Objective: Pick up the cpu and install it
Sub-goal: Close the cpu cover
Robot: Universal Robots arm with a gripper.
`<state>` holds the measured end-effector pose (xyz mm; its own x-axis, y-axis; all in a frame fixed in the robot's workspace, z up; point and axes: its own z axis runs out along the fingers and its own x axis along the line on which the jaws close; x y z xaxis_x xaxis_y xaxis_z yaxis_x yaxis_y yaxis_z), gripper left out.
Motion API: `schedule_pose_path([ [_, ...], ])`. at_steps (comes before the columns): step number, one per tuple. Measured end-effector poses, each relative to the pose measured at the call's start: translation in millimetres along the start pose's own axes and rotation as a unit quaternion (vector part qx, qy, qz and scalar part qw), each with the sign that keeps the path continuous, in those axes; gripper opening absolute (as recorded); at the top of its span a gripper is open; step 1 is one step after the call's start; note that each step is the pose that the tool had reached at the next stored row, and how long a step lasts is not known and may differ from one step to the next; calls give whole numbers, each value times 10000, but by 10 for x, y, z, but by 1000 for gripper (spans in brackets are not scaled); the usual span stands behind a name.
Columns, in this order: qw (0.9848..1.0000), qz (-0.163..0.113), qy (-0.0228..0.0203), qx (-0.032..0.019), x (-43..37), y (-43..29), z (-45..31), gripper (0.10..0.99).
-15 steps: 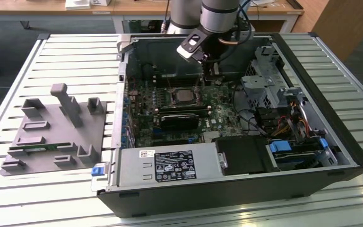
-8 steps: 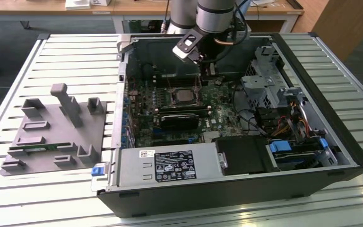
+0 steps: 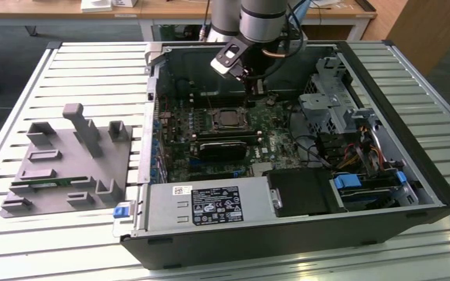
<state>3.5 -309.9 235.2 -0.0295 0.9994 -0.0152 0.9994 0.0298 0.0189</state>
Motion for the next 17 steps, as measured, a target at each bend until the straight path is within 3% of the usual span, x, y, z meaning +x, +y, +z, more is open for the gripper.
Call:
schedule_pose_path([
  [6,10000,0,0,0,2,-65,40,106],
  [17,10000,0,0,0,7,-219,47,106],
])
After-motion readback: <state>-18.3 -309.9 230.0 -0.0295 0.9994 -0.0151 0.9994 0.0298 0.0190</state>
